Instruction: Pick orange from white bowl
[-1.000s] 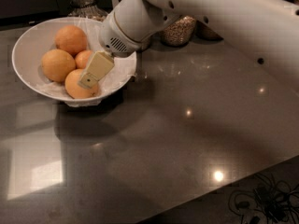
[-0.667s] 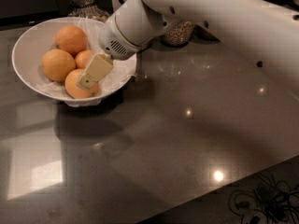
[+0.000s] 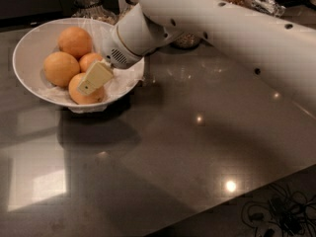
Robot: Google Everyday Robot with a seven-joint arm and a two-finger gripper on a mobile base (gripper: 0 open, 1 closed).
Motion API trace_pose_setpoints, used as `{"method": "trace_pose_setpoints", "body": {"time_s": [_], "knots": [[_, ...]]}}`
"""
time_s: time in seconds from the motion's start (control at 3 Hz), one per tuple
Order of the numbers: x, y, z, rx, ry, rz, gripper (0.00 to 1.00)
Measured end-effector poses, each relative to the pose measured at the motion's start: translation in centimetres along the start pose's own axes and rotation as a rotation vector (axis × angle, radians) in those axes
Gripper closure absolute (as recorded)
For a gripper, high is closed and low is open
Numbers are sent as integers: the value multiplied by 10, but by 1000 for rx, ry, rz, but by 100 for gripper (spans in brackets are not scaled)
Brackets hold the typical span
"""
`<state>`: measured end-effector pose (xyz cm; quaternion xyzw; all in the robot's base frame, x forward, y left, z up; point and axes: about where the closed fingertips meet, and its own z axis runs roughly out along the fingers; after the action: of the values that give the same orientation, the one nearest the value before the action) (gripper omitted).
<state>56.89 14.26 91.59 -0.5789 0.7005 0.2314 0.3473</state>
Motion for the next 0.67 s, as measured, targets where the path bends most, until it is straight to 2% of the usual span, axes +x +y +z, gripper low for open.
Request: {"method": "trace_pose_setpoints", "body": {"time_s": [0.33, 0.67], "knots": [[11, 4, 19, 32, 22, 74, 25], [11, 4, 19, 32, 22, 74, 25]]}}
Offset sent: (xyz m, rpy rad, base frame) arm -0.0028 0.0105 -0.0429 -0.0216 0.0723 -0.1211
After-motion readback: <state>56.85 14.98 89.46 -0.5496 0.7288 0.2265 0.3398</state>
